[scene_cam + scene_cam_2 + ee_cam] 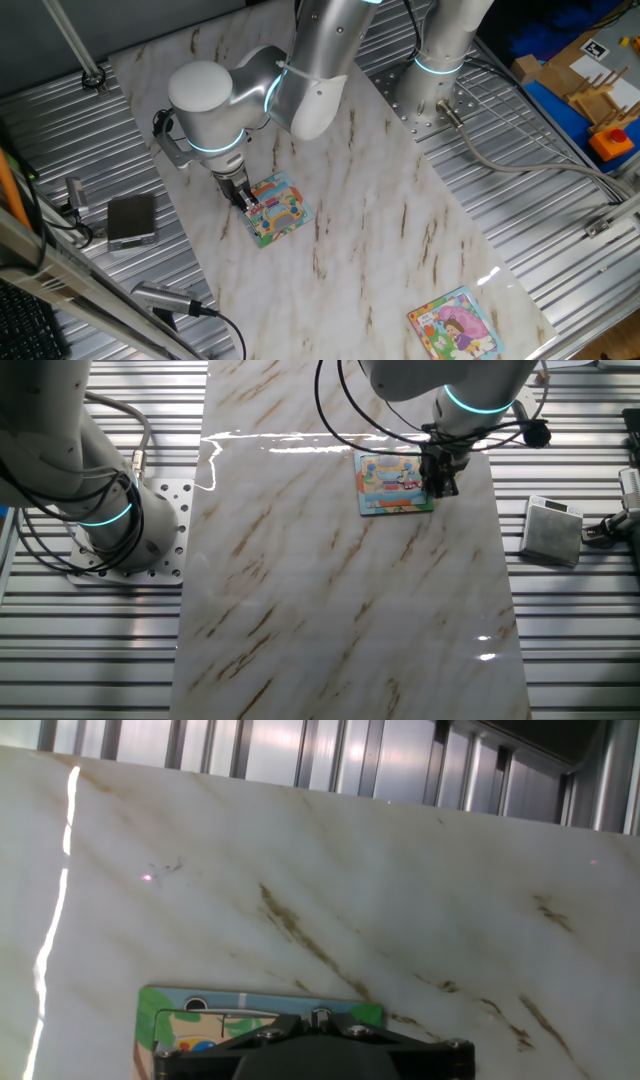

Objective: Assemble one piece of a puzzle

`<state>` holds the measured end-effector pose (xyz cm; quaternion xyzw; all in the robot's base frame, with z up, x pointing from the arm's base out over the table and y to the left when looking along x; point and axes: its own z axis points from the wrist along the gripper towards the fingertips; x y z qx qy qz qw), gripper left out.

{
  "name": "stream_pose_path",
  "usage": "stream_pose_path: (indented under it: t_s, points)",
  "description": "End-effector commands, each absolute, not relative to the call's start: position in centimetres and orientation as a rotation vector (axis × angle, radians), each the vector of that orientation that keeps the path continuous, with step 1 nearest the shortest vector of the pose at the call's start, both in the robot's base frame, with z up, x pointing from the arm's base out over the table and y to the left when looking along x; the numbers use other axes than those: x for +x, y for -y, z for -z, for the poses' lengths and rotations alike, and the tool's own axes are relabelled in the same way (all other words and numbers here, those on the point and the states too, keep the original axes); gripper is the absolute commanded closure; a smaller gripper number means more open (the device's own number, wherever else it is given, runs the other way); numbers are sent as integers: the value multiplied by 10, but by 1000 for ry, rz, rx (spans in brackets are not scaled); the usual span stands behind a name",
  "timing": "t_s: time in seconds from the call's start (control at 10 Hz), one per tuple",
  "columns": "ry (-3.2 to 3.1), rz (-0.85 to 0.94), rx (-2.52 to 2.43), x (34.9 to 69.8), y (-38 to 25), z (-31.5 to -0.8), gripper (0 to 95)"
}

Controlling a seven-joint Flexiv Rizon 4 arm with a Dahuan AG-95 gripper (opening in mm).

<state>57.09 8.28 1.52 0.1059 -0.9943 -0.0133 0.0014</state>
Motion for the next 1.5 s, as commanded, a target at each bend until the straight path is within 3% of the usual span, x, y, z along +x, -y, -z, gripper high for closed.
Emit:
stream_pose_path:
  t_s: [0.1,1.5]
  points:
    - [3117,42,339,569,-83,-18,570]
    - [3117,49,344,560,-83,-23,570]
